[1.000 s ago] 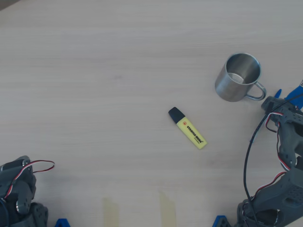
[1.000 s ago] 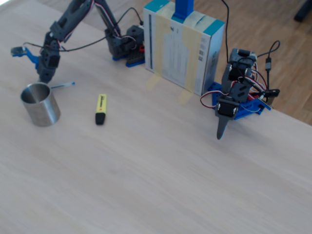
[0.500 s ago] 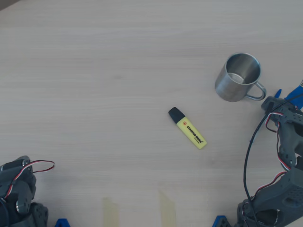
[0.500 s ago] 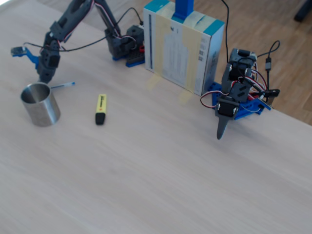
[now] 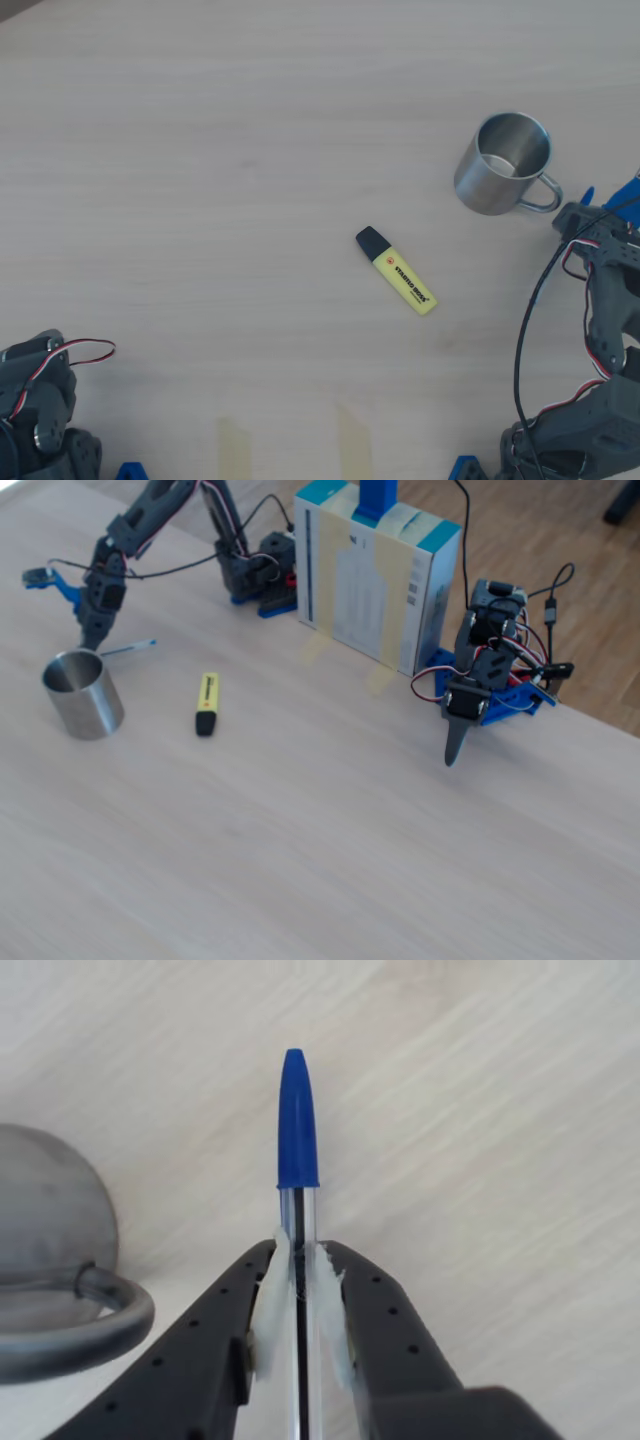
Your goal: Grab the blue pen and put it in the silver cup.
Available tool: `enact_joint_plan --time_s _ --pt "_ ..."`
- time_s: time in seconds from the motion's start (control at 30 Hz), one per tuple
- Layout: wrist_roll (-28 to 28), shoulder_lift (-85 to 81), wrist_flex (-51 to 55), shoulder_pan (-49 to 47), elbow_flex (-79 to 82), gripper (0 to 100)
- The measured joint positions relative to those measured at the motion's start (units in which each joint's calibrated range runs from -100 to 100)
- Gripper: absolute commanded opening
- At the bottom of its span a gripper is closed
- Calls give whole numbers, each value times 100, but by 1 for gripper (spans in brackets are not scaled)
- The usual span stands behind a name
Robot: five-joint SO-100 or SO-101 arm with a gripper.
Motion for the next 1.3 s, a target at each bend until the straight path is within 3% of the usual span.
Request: enact_joint_plan --time_s 1.3 --pt "0 -2743 0 -217 640 2"
